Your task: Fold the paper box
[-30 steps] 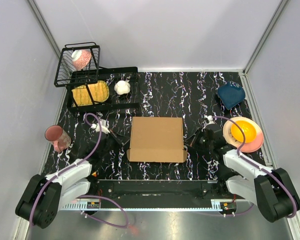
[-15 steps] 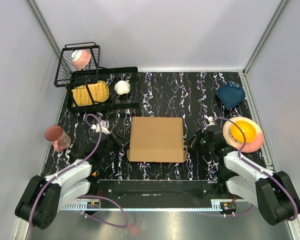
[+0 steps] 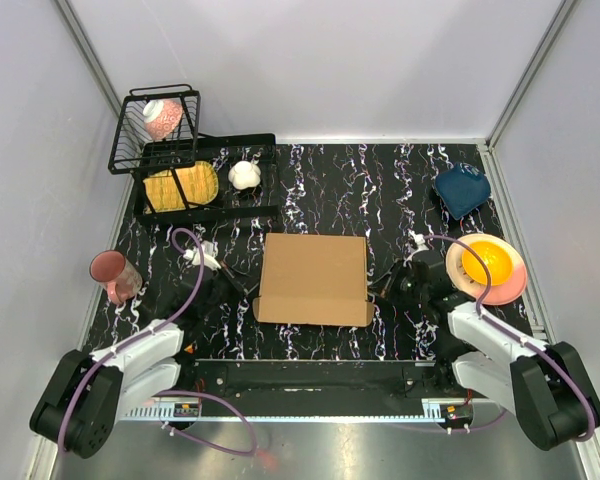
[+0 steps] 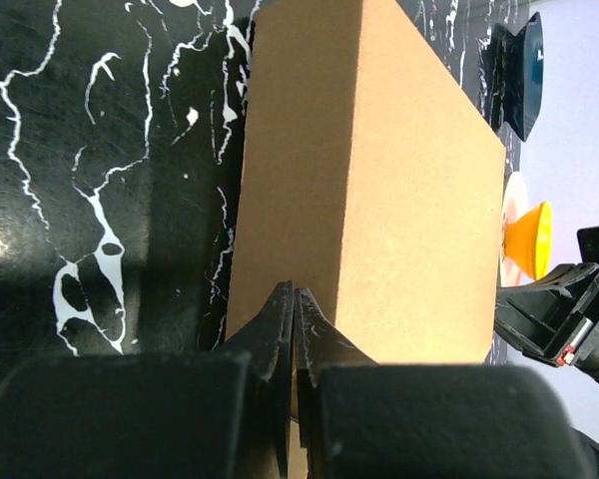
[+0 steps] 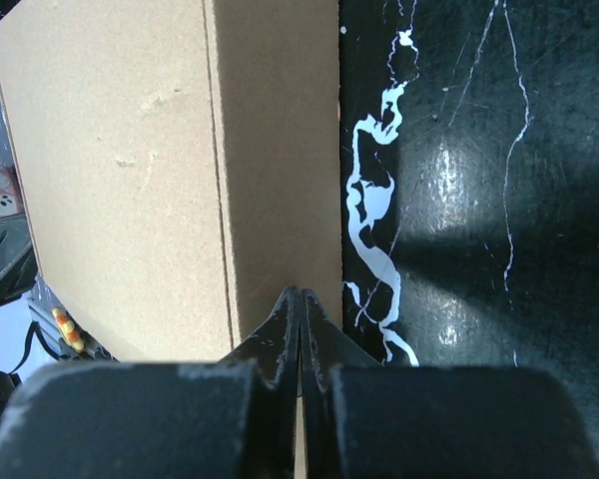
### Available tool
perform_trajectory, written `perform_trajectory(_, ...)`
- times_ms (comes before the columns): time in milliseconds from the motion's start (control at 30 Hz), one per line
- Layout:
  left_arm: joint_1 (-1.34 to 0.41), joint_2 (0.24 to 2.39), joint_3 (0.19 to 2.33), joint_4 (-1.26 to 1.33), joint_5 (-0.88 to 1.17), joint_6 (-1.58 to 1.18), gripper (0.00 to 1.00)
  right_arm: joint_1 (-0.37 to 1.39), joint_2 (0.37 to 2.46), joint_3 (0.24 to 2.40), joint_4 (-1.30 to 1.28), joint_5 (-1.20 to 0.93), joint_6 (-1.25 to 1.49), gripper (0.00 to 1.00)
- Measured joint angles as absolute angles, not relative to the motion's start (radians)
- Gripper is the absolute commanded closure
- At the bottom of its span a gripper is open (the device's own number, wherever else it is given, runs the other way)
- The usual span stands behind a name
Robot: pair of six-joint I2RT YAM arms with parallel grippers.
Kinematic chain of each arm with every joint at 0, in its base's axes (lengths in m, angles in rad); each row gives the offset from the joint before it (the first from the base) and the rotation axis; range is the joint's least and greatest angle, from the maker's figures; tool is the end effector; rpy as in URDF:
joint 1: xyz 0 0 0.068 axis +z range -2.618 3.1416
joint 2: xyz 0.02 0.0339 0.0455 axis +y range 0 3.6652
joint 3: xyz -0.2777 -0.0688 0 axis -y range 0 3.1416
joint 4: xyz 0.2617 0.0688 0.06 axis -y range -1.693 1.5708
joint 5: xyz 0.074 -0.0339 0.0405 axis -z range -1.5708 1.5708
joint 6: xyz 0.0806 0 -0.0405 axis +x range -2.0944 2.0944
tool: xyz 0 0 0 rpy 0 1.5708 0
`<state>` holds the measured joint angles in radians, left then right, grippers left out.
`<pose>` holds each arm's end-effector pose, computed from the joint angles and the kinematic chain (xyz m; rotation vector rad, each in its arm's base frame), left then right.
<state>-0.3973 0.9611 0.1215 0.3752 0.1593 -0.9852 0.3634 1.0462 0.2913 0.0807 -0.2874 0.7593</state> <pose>0.1958 -0.0960 0.1176 -0.5303 2.1235 -0.9950 0.2076 0.1034 0.1238 0.3049 2.3602 0.8986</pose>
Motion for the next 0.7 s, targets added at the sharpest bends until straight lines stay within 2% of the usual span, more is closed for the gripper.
perform_trajectory(333,-0.443,0.848,0.123,0.347,0.157,-0.985,1.0,0.355,0.885,0.319,-0.077,-0.278,0.744,1.0)
perform_trajectory(700,-0.451,0.672,0.21,0.203,0.142,-0.987,1.0,0.35,0.757,0.473,-0.252,-0.263,0.744,1.0)
